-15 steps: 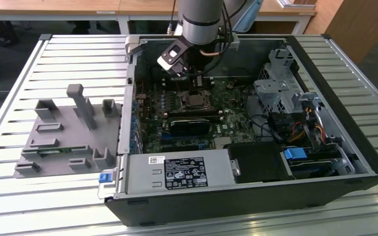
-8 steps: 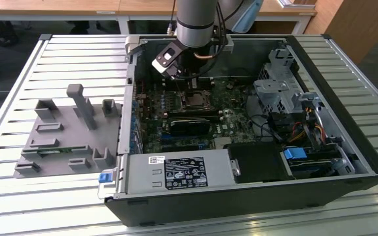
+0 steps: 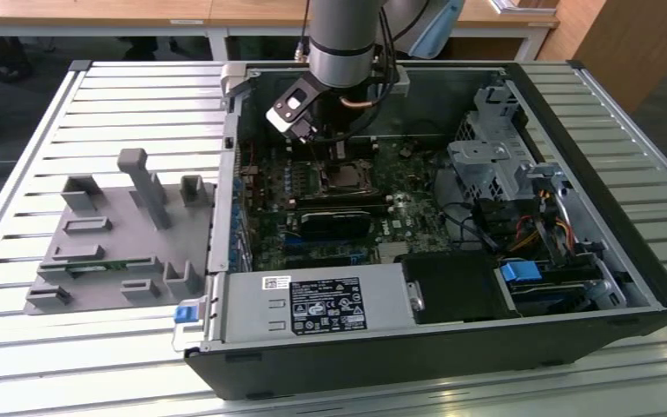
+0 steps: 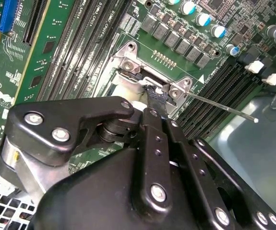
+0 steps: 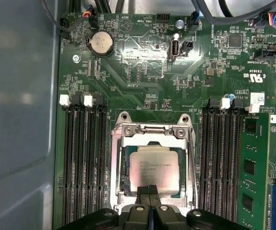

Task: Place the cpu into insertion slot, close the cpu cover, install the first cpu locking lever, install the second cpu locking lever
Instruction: 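Close the cpu cover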

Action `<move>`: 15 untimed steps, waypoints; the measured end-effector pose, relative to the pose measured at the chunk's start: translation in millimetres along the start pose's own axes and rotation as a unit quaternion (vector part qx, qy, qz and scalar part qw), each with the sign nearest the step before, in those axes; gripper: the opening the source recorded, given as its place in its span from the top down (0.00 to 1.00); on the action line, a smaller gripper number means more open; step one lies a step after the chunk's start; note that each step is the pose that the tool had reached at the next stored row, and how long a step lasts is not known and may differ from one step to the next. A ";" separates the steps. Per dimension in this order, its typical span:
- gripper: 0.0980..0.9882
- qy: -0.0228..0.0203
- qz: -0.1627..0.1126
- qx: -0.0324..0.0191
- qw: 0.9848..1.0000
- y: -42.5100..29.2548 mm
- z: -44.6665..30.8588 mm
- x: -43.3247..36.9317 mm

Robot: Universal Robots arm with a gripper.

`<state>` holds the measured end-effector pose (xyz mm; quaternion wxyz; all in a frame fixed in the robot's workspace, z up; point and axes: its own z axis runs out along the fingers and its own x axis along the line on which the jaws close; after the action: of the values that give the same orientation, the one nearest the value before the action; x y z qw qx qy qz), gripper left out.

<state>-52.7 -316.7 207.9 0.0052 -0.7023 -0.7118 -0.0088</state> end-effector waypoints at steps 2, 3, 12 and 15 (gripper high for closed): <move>0.99 0.000 0.000 0.000 1.000 -0.1 1.1 0.0; 0.99 0.000 0.000 0.000 1.000 -0.2 1.6 0.0; 0.99 0.000 0.000 0.000 1.000 -0.2 5.5 0.1; 0.99 0.000 0.000 0.000 1.000 -0.2 6.3 0.1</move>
<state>-52.9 -316.5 201.6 0.0052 -0.7024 -0.7118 -0.0086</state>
